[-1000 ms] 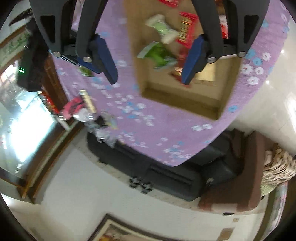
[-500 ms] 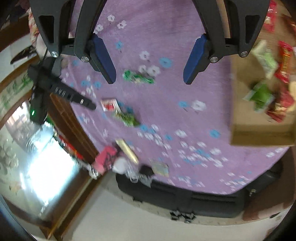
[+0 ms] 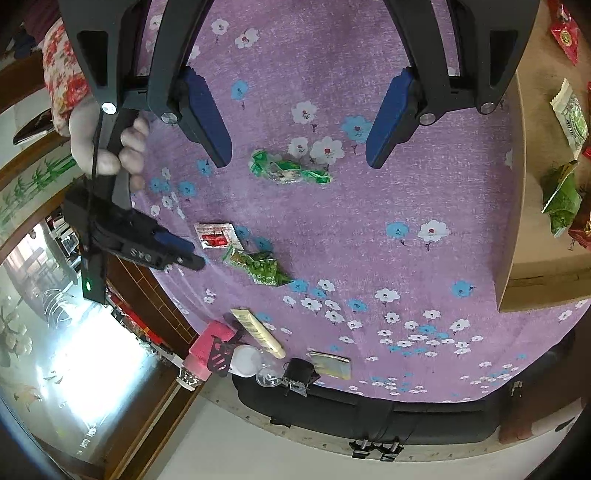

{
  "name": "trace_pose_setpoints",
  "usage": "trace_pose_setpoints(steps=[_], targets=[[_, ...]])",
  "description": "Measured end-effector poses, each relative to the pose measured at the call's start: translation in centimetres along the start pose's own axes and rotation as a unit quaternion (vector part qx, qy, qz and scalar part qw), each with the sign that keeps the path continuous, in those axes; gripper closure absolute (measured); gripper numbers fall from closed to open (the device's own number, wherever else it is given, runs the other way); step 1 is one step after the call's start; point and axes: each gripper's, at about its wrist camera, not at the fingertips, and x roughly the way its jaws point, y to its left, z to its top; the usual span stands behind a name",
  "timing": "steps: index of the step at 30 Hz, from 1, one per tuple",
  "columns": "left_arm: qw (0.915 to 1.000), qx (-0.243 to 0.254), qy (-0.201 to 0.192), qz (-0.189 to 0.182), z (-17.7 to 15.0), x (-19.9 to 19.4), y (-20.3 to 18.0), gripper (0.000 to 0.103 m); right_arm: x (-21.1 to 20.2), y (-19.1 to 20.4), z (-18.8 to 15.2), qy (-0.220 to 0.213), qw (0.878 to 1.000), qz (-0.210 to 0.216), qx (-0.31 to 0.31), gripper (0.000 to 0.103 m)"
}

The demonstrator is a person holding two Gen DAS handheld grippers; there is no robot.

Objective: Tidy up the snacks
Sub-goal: 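Move both tools back to the table and grasp a green bag with the right tool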

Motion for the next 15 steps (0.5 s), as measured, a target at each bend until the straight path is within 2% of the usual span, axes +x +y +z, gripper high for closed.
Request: trace_pose_setpoints(steps=[4,8,11,12,13,15], targets=[[1.0000,0.008,-0.003,0.001,-0.1,0.0,-0.2,0.025,1.9,4.3,0.7,0.024,0.997,0.021,-0.068,0.065],[0.9997,0.023,-0.004,0.005,-0.5,-0.1,-0.6,0.025,5.1,8.0,0.5,0.059,0.989,-0.010,-0.138,0.064],[0.9988,0.046,0.000,0.017,-0.7,-0.1,-0.8,0.025,6.6,9.2,-0.2,0.080,0.985,-0.014,-0.153,0.064],[0.9984,0.053,0.001,0.021,-0.9,-0.1,-1.0,0.025,6.9,9.5,-0.5,0.088,0.983,-0.017,-0.158,0.073],[0.9979,0.061,0.002,0.024,-1.0,-0.1,-1.1,0.025,7.1,9.7,-1.0,0.097,0.982,-0.019,-0.161,0.077],[0.9969,0.074,0.003,0.028,-1.2,0.1,-1.4,0.025,6.9,9.8,-1.5,0.091,0.982,-0.021,-0.166,0.078]])
